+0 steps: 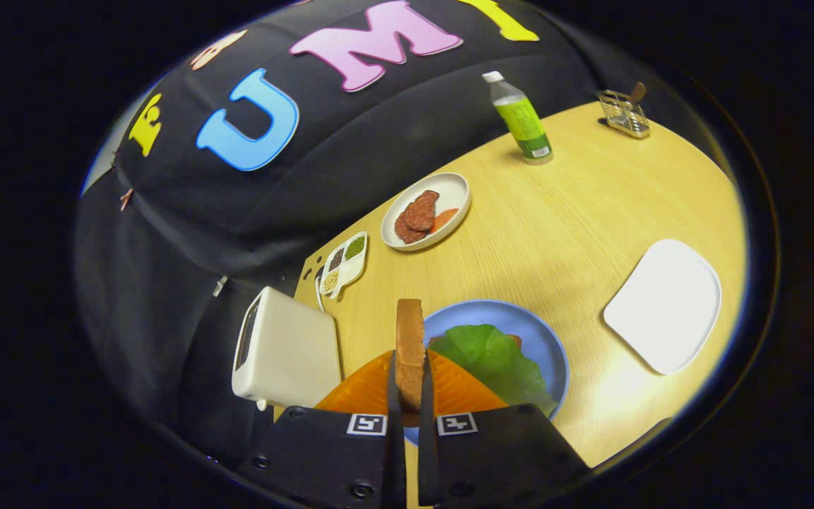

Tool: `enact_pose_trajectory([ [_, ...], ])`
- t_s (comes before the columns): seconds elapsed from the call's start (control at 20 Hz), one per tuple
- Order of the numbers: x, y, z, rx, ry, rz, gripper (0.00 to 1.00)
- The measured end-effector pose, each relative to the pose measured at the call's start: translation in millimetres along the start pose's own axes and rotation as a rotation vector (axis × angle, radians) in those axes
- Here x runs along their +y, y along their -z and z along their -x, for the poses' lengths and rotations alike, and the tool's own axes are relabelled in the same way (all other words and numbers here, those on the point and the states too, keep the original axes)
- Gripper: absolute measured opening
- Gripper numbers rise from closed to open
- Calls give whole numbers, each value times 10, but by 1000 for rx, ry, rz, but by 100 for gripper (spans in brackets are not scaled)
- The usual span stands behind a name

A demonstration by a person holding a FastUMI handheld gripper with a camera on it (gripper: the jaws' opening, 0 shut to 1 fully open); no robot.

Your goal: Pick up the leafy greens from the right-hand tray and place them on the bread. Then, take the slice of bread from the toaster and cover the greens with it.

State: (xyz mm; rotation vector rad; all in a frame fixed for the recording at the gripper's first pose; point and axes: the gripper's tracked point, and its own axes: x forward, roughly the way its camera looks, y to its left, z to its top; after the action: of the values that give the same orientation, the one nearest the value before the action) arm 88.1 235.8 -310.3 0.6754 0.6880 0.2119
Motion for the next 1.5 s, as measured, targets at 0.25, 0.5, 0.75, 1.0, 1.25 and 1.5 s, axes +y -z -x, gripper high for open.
enact_pose_trajectory([
  [0.25,-311,105,-94,-12,81,57,11],
  [0.5,-583,201,-88,29,173,106,32],
  [0.75,-748,212,-76,61,225,126,51],
  [1.0,-860,122,84,36,262,188,68],
  [1.25,-896,-199,404,-35,271,296,69],
  [1.5,-639,-616,811,-139,229,422,69],
])
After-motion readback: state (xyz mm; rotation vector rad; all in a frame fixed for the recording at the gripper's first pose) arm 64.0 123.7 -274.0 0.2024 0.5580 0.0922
